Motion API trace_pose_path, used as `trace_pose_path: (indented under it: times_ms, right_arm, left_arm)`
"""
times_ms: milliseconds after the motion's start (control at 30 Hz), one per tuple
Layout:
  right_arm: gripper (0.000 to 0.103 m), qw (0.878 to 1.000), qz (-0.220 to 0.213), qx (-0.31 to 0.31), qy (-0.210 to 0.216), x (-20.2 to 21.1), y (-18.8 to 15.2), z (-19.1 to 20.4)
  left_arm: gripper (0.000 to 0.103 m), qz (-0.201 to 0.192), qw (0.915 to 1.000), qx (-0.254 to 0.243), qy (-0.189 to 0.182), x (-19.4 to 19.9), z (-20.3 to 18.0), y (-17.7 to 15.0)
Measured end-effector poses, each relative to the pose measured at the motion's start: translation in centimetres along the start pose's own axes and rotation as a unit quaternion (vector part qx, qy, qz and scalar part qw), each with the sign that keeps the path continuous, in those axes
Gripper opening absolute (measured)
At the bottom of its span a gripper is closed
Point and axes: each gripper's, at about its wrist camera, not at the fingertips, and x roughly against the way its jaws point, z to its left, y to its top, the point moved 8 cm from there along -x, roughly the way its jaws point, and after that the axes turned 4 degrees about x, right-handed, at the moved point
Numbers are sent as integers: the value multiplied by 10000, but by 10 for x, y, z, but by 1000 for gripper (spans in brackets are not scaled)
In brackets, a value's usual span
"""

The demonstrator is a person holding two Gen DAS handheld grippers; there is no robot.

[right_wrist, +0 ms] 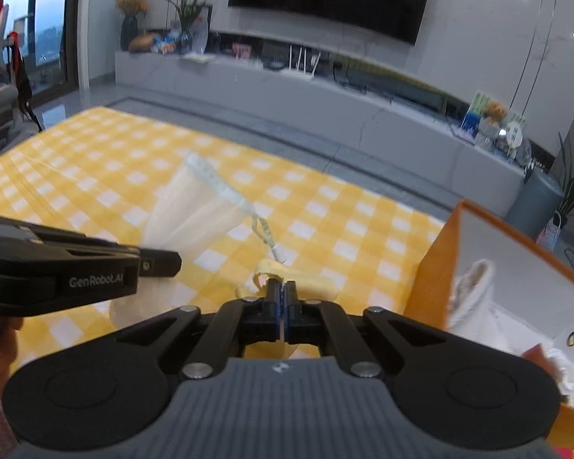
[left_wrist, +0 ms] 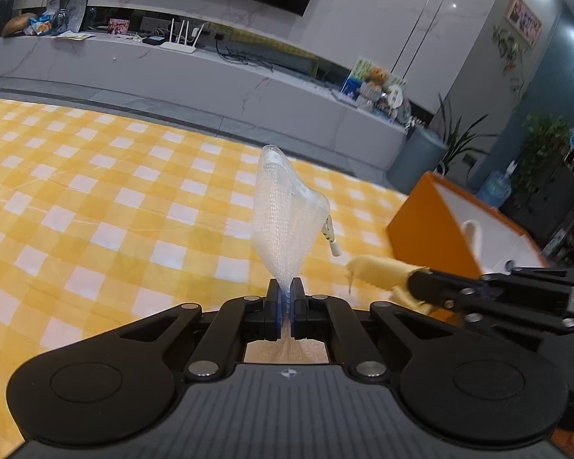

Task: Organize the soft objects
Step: 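Grasp the yellow cloth with the right tool while the left tool holds the mesh bag up, then carry the mesh bag and yellow cloth over the orange box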

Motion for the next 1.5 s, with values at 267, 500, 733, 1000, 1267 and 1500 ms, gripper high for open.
trace_pose_path:
  times_ms: [267,500,733,1000,1267,1500]
  right_arm:
    - [0,9989,-443,-34,-115,71,6,-17]
    - [0,9965,-718,-382,-171,131,1,-55]
    - [0,9922,-891,-719,-498,174,-16,-105]
    - [0,9863,-923,-1084,-831,185,-35,-162]
    - [0,9854,-831,-1152,-942,160,-34,-207]
    - [0,9870,-571,-1027,-1094,113,-40,-239]
  left_arm:
    - [4,-35,9998,-116,-158,32,-35,-9]
    - [4,-67,9995,-116,-285,48,-60,-17]
    - [4,-177,9964,-497,-670,56,-112,-12]
    - [4,-109,9922,-862,-898,34,-162,-2]
    - [4,-82,9895,-898,-1126,-1,-199,12]
    - [4,149,9854,-1134,-1260,-44,-227,12]
